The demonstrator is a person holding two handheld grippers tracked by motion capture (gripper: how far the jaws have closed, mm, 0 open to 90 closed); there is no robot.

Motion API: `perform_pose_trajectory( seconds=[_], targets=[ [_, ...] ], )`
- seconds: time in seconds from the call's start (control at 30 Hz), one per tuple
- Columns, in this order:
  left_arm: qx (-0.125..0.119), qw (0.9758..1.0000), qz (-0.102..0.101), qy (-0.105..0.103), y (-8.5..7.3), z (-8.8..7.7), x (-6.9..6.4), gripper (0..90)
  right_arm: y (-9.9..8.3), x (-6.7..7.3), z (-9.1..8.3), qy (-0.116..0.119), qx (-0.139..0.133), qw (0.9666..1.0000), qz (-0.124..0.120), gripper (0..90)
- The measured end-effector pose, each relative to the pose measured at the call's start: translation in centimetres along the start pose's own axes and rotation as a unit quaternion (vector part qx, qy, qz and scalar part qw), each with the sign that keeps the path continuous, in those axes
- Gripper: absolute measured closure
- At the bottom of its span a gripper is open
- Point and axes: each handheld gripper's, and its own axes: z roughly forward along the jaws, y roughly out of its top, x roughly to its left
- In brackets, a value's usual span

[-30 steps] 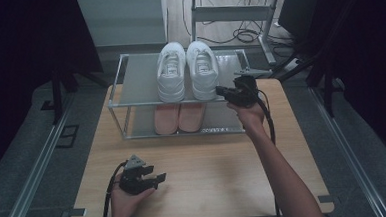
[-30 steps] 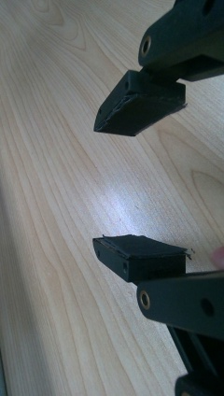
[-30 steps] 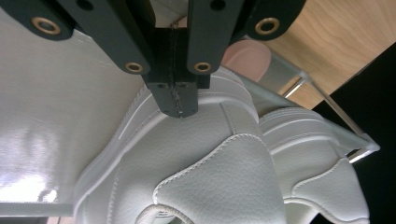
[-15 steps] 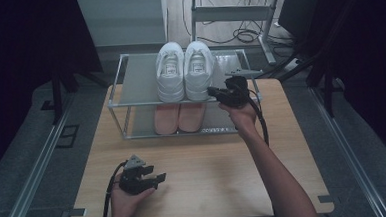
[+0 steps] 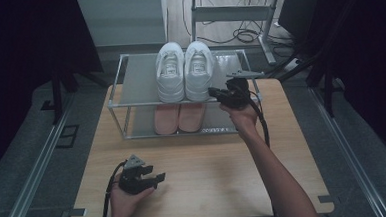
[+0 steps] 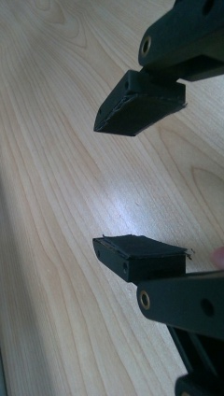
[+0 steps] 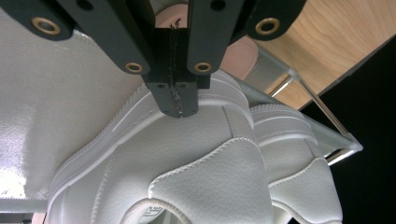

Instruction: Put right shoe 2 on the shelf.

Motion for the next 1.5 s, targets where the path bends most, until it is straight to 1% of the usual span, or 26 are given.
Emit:
perform_pose_trajectory(
  seconds=[0.07, 0.13, 0.17, 0.3, 0.5, 0.53, 0.73, 0.83, 1.0, 1.23, 1.33, 1.5],
  targets=[
    [0.0, 1.0, -0.001, -0.001, 0.0, 0.1, 0.1, 39.1, -0.2, -0.1, -0.3, 0.005, -0.006, 1.0, -0.001, 90.0],
    [0.0, 1.0, -0.007, -0.001, 0.0, 0.1, 0.2, 39.0, -0.4, -0.2, -0.6, 0.007, -0.009, 0.9999, -0.008, 90.0],
    [0.001, 1.0, -0.006, 0.0, 0.0, 0.2, 0.2, 39.0, -0.6, -0.2, -0.8, 0.008, -0.012, 0.9998, -0.011, 90.0],
    [0.004, 0.9999, -0.008, 0.005, -0.1, 0.3, 0.3, 39.0, -1.4, -0.4, -2.1, 0.016, -0.023, 0.9994, -0.02, 89.0],
    [0.004, 0.9999, -0.007, 0.009, 0.0, 0.3, 0.2, 39.0, -3.3, -1.0, -4.1, 0.023, -0.034, 0.9987, -0.029, 88.6],
    [0.003, 0.9999, -0.009, 0.009, 0.0, 0.3, 0.2, 39.0, -3.7, -1.1, -4.5, 0.024, -0.035, 0.9986, -0.032, 88.6],
    [-0.007, 0.9998, -0.008, 0.014, -0.1, -0.3, 0.4, 39.0, -5.8, -1.7, -6.6, 0.027, -0.037, 0.9982, -0.039, 88.6],
    [-0.008, 0.9998, -0.008, 0.017, -0.2, -0.6, 0.5, 39.0, -7.1, -1.9, -7.3, 0.026, -0.033, 0.9982, -0.042, 88.3],
    [-0.012, 0.9998, -0.006, 0.016, -0.2, -1.0, 0.4, 39.0, -9.4, -2.2, -8.2, 0.026, -0.022, 0.9986, -0.04, 87.2],
    [-0.018, 0.9997, -0.009, 0.017, -0.2, -1.4, 0.4, 38.9, -13.6, -2.9, -8.7, 0.021, -0.003, 0.9994, -0.029, 87.2],
    [-0.019, 0.9996, -0.011, 0.019, -0.3, -1.5, 0.6, 38.6, -15.2, -3.3, -8.8, 0.02, 0.006, 0.9995, -0.024, 83.6],
    [-0.02, 0.9995, -0.015, 0.02, -0.3, -1.6, 0.6, 38.6, -17.4, -4.0, -8.7, 0.02, 0.028, 0.9993, -0.017, 77.7]
  ],
)
